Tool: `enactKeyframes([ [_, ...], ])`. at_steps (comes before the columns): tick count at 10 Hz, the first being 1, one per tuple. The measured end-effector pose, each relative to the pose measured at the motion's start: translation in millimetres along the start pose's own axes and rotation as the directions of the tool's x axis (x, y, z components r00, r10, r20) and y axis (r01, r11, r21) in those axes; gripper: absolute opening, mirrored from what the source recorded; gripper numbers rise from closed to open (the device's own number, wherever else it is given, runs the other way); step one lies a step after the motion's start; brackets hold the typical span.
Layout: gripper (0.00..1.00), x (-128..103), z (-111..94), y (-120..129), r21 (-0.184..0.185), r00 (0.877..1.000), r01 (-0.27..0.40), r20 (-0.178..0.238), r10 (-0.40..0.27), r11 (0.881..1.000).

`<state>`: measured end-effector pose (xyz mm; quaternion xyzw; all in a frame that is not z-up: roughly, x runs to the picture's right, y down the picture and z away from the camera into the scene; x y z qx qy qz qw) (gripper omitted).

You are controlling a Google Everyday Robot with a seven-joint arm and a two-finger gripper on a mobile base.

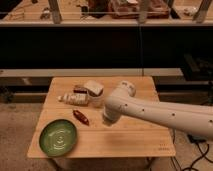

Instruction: Move the arm in a circular motion

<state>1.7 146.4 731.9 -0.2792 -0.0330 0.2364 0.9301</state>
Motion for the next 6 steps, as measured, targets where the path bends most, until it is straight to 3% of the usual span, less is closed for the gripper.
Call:
enactKeyframes([
  [2,0.11,-9.9,3.3,-23.2,-0.005,1.000,-0.017,0.001,0.017,1.000],
  [6,0.11,8.7,0.9,-79.0,-0.019,0.998,-0.067,0.009,0.068,0.998],
])
